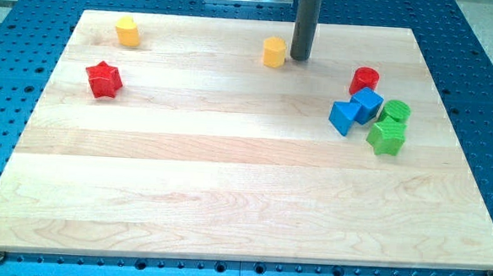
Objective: Move the yellow hexagon to the left of the blue triangle
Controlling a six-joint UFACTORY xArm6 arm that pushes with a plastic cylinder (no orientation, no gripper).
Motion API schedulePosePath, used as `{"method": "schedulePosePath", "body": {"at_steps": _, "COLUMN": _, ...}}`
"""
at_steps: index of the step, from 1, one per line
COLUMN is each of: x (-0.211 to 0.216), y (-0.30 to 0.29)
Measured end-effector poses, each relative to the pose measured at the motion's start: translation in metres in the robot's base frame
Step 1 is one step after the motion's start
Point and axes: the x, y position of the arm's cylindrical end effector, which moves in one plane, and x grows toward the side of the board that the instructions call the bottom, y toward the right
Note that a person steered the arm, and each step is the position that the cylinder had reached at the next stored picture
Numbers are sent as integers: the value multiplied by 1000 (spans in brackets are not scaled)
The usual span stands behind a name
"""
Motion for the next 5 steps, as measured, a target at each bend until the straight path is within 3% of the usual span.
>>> {"method": "schedulePosePath", "body": {"at_steps": 1, "x": -9, "y": -11}}
{"method": "schedulePosePath", "body": {"at_steps": 2, "x": 12, "y": -44}}
{"method": "schedulePosePath", "body": {"at_steps": 3, "x": 59, "y": -73}}
{"method": "schedulePosePath", "body": {"at_steps": 4, "x": 52, "y": -74}}
{"method": "schedulePosePath", "body": {"at_steps": 5, "x": 19, "y": -104}}
